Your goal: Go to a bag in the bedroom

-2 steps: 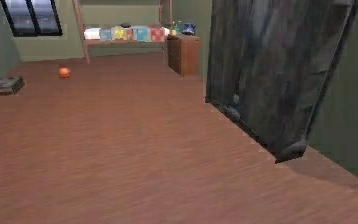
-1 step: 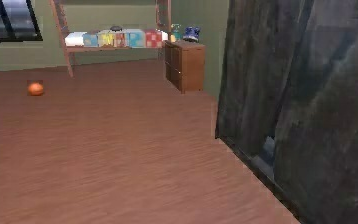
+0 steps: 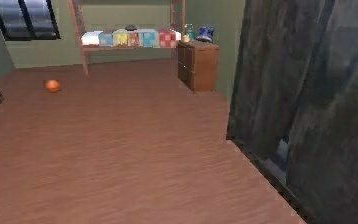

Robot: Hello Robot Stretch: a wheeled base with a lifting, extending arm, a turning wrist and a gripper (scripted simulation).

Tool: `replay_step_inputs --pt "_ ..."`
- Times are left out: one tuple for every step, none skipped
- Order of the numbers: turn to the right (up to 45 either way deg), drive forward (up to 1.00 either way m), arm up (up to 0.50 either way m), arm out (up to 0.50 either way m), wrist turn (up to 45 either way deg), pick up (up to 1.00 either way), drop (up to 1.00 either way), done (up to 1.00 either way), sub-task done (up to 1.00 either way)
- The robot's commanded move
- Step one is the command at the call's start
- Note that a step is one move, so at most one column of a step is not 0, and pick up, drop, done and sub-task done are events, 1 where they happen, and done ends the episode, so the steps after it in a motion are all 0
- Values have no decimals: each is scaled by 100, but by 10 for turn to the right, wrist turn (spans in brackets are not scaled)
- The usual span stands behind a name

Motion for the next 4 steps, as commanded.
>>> replay_step_inputs --pt "0 100 0 0 0 0 0 0 0" --pt "0 100 0 0 0 0 0 0 0" --pt "0 10 0 0 0 0 0 0 0" --pt "150 0 0 0 0 0 0 0 0"
